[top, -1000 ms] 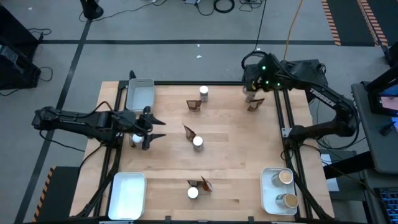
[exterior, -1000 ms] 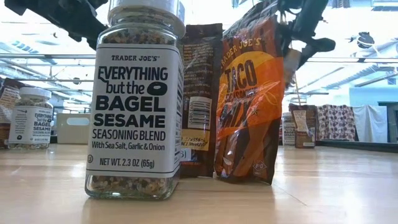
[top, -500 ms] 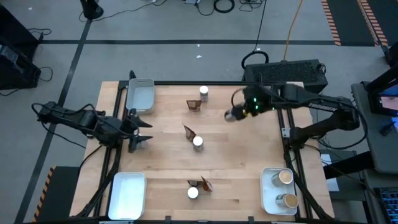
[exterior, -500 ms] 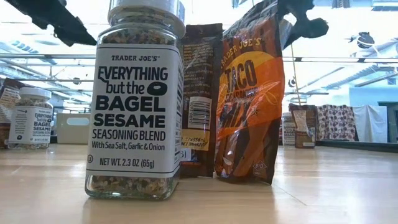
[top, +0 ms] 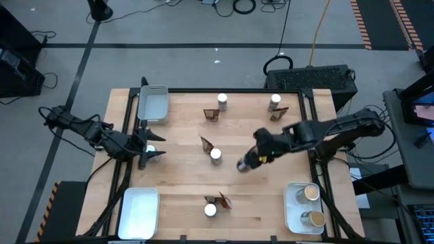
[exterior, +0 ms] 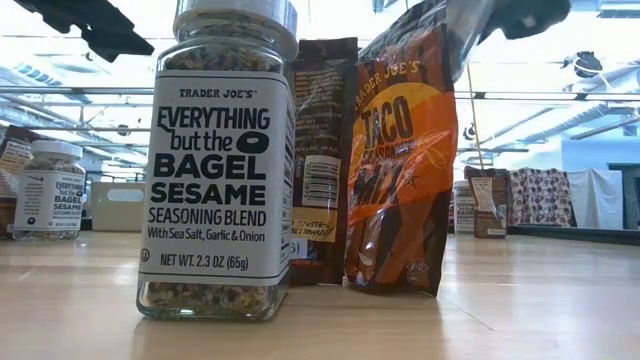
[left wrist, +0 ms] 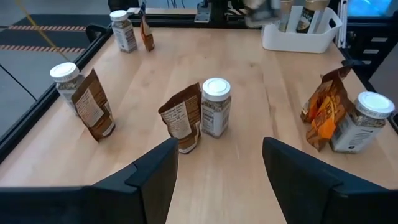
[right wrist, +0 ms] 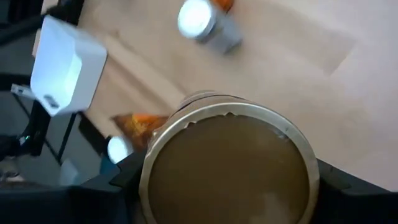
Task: Sort spices by type
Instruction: Put the brown seasoning bottle into the bottom right white bin
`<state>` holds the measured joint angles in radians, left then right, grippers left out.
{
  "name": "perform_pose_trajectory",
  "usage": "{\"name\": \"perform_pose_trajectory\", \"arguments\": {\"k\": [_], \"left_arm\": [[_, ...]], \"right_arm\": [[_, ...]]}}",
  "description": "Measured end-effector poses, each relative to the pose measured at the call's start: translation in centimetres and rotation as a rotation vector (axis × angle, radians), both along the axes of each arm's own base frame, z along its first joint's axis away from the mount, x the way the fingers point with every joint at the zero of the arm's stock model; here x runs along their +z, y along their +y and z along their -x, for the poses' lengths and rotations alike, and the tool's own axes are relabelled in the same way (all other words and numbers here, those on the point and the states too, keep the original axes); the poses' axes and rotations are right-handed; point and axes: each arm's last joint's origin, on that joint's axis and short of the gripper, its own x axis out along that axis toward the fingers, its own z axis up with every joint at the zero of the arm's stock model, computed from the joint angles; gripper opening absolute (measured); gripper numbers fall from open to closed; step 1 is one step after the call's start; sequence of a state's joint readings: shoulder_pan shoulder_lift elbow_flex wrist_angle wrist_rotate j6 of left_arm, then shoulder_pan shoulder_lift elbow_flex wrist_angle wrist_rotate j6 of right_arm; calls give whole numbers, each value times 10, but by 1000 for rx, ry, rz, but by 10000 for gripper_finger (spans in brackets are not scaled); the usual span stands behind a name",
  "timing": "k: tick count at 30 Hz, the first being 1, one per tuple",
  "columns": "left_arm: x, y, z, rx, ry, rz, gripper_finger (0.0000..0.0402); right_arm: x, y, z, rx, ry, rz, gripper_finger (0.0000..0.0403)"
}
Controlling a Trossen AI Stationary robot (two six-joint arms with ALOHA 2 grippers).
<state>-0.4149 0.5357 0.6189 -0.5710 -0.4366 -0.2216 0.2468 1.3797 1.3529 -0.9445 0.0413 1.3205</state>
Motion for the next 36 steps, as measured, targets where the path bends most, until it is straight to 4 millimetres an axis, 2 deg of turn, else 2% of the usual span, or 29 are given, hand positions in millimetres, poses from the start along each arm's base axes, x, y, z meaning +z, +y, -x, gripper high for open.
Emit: {"name": "perform_pose_trajectory", "arguments": {"k": [7,13,19,24,30,36], "left_arm": [[-1,-3,-6,-4,3,-26,237],[0,-3,-7,-11,-5,-42,237],[0,-3,-8,-12,-1,-44,237],[0,-3,-8,-13,0,-50,237],[0,-3,-8,-11,-1,-45,237],[0,-3,-8,-13,-4,-49,237]], "right_arm": [[-16,40,-5,1,88,-134,254],[-22,73,6,-27,151,-214,254],[-25,110,33,-91,246,-279,254],[-29,133,64,-158,358,-262,254],[-33,145,98,-222,479,-185,254],[-38,150,113,-253,534,-111,254]]}}
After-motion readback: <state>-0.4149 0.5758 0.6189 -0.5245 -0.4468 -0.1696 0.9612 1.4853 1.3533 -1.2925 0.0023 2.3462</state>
